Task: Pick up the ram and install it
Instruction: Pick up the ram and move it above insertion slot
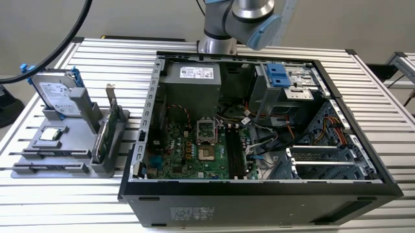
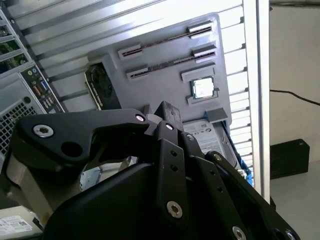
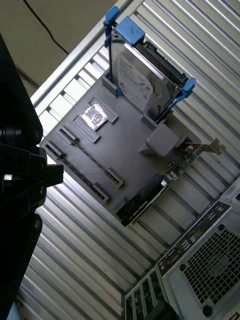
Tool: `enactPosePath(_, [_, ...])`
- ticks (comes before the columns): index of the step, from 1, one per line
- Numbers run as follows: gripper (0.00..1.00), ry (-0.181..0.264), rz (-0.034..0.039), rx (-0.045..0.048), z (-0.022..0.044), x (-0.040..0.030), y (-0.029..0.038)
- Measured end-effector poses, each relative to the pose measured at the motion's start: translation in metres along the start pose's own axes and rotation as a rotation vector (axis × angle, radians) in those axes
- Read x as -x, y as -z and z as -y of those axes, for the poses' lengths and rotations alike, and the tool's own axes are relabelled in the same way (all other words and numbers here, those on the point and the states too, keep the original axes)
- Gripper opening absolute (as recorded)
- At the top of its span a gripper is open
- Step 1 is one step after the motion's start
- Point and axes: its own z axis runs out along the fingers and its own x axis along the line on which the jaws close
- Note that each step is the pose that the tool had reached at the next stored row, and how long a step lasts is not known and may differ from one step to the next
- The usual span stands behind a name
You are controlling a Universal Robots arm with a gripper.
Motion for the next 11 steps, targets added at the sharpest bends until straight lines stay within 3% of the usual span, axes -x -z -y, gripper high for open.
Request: enactPosePath(11, [0.0,-0.05,0.0024,-0.0009,0.0001,-0.0001,0.0])
